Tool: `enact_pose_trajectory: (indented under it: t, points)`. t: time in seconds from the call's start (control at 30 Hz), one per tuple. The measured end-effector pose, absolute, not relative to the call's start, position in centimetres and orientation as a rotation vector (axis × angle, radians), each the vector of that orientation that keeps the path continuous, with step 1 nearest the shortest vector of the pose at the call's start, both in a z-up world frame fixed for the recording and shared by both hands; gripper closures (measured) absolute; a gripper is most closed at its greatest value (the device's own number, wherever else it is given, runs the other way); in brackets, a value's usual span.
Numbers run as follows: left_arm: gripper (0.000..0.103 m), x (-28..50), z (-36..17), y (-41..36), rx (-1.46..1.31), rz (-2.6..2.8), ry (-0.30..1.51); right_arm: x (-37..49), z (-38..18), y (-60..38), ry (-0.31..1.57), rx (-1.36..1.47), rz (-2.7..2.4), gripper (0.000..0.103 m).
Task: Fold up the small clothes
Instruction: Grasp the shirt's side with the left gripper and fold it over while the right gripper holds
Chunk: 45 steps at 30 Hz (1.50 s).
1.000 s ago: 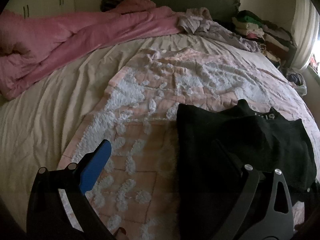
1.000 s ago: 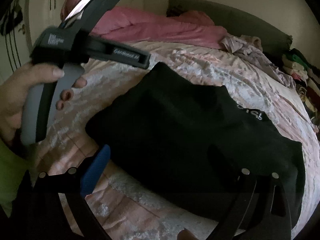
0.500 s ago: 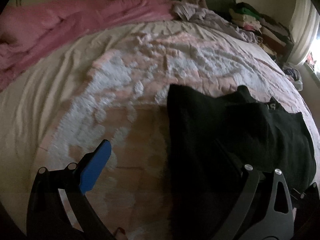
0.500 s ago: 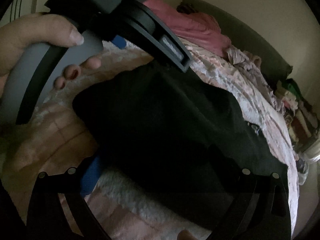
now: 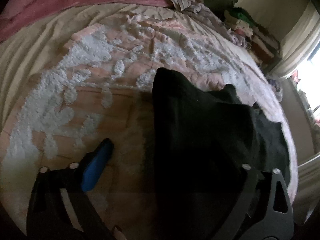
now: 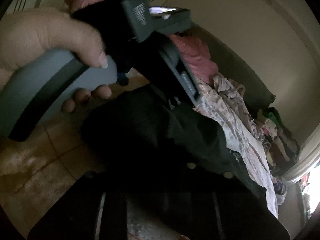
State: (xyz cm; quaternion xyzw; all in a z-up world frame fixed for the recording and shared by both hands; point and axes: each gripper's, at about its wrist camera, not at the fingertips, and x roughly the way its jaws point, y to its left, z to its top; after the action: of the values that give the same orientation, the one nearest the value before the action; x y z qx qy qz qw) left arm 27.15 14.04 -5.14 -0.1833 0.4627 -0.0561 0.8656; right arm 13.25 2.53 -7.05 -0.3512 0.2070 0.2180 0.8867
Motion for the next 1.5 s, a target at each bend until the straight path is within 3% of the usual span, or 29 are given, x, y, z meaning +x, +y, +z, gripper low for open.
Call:
enact_pose_trajectory:
  t: [0.03,0.17,0.27,0.4,0.8,1.3,1.37,1.5]
  points:
    - [0.019,27.1,-5.0,14.1,-0.402,-0.125,0.965,13.2,-6.7,2.1,0.421,-0.71,0.453,0.089]
    - [0.042,27.0,-4.5,14.0,-0.508,-0.18,0.946,13.0,-5.2,0.8,0.375,-0.65,0.444,0.091]
    - [0.074,26.9,-3.5,12.9,-0.556,-0.24,0.938,12.9,-4.1,-0.4,0.358,-0.609,0.439,0.091]
    - [0.084,26.5,-0.7,10.3,-0.518,-0.253,0.898,12.9,-2.7,-2.4,0.328,-0.566,0.409,0.092]
    - [0.085,28.2,5.7,-1.9,-0.342,-0.29,0.861,13.2,0.8,-13.0,0.383,-0.178,0.3,0.096]
    - [0.083,30.5,1.4,-18.6,-0.06,-0.31,0.984,14.0,-3.6,-25.7,0.605,0.358,0.213,0.096]
    - [0.079,30.7,0.9,-19.5,-0.059,-0.325,0.999,14.1,-4.1,-26.8,0.621,0.414,0.214,0.096]
    - [0.053,30.3,0.9,-20.1,-0.15,-0.46,1.005,14.2,-5.6,-28.9,0.659,0.54,0.207,0.092]
